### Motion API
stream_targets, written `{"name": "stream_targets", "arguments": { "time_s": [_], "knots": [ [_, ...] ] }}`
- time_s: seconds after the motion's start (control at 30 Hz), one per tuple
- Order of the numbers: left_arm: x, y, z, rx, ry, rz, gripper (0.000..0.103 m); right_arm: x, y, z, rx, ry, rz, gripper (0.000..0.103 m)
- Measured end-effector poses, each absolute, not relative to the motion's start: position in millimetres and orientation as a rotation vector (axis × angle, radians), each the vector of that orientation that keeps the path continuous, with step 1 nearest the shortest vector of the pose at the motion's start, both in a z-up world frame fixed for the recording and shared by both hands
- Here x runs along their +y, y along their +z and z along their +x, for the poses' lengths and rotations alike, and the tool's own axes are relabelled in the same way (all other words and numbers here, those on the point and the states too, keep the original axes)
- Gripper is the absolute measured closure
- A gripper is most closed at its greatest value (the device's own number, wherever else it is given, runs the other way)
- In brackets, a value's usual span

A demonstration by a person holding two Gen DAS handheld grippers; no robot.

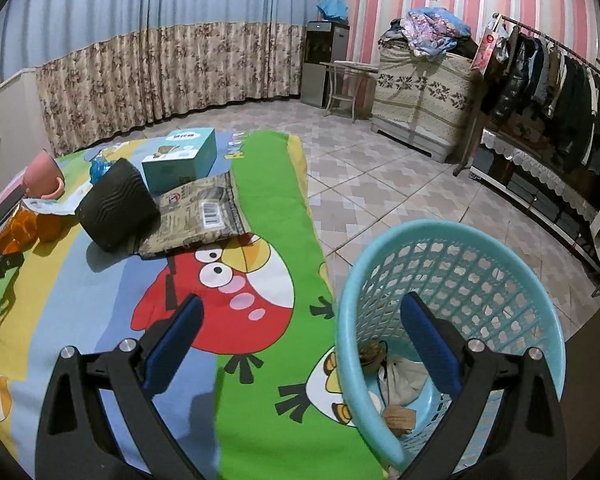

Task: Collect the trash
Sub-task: 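Grasp the orange bowl with the left gripper while the right gripper grasps the black cylinder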

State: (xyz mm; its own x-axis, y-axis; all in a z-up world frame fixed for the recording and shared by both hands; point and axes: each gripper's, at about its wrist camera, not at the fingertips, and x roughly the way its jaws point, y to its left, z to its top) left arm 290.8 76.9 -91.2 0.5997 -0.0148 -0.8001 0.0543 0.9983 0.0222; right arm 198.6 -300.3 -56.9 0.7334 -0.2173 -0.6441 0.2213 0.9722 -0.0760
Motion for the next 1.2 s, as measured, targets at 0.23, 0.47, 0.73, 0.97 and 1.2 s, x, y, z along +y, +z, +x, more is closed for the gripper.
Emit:
{"name": "stream_targets", "arguments": {
  "time_s": [0.23,0.47,0.73,0.97,1.2],
  "knots": [
    [73.7,-91.0,284.1,0.898,-0.061,0.053,0.064,-281.9,-49.9,197.8,0.691,-0.188,0.039,0.006],
    [78.3,-83.1,275.8,0.846,-0.085,0.020,0.064,-245.6,-51.1,214.3,0.707,-0.093,0.048,0.006],
    [86.7,-66.1,260.4,0.758,-0.087,-0.016,0.064,-197.7,-50.0,264.8,0.747,0.060,0.016,0.005],
    [107.4,-53.4,263.8,0.739,-0.059,-0.020,0.064,-182.1,-51.2,305.9,0.773,0.093,-0.068,0.005],
    [128.8,-35.8,273.6,0.718,-0.015,-0.045,0.064,-173.7,-55.3,323.1,0.784,0.175,-0.115,0.006]
  ]
}}
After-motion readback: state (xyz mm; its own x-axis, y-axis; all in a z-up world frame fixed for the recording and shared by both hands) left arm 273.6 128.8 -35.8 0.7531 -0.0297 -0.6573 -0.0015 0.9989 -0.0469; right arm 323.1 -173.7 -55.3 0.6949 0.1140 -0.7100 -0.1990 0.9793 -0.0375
